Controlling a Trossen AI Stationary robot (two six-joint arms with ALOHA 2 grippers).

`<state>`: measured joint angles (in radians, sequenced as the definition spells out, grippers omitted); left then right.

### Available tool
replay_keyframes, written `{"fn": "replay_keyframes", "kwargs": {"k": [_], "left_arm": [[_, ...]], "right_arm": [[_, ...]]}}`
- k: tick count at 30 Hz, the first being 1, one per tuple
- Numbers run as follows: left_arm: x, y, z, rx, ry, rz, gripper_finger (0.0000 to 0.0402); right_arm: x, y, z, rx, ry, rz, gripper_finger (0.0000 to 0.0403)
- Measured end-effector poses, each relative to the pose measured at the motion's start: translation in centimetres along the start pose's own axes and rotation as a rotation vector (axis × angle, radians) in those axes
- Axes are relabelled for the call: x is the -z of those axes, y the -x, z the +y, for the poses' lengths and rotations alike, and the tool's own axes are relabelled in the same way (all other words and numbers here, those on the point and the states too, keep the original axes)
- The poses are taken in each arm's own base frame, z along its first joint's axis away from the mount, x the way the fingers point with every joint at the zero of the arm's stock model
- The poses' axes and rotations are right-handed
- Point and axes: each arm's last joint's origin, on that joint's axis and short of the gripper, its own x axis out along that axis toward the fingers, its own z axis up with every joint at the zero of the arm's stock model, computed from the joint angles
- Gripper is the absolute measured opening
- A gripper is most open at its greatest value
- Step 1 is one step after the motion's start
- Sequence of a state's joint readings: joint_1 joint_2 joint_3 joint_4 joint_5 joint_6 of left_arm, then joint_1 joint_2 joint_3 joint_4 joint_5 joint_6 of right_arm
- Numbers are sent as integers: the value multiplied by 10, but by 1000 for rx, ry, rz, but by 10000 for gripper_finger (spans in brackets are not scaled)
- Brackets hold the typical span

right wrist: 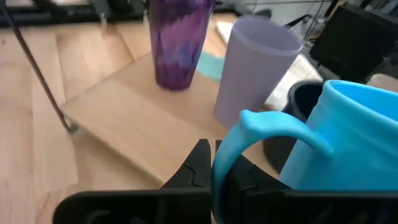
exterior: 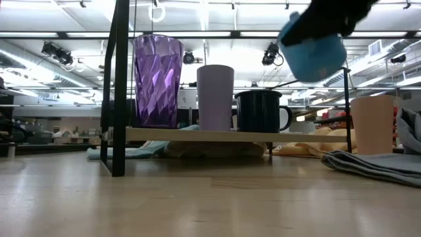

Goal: Stack small to large cups/mugs on shelf
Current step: Put the blue mug on the shelf

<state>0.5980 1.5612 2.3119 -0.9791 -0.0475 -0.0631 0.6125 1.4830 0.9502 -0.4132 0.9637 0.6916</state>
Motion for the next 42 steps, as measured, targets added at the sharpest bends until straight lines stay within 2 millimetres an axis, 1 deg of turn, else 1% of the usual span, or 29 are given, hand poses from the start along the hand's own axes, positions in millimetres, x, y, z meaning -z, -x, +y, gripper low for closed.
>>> {"fn": "replay_keyframes", "kwargs": {"k": [5,12,15,19,21,25,28,32,34,37,42], "left_arm": [[0,0,0,0,-5,0,34],[0,0,0,0,-8,0,23],[0,0,0,0,-9,0,20],[0,0,0,0,-26,0,20],[0,0,0,0,-24,1,23],[0,0,0,0,-24,1,30],[0,0,0,0,-24,1,34],[0,0,0,-1,-24,1,31],[0,0,0,0,-24,1,28],[0,0,0,0,-24,1,24],[0,0,0,-1,-24,1,28]], "right_arm": [[18,-11,-3,-34,-21,15,7],[27,-23,-9,-48,-52,16,7],[25,-26,-10,-29,-43,-3,7],[14,-26,-10,43,68,-63,7],[11,-27,-11,58,90,-70,7],[7,-23,-9,118,76,-140,7],[8,-20,-9,188,9,-202,7],[16,-22,-7,302,-41,-269,7],[26,-29,-5,314,-67,-267,7],[39,-40,1,334,-43,-251,7],[49,-48,8,333,-73,-247,7]]}}
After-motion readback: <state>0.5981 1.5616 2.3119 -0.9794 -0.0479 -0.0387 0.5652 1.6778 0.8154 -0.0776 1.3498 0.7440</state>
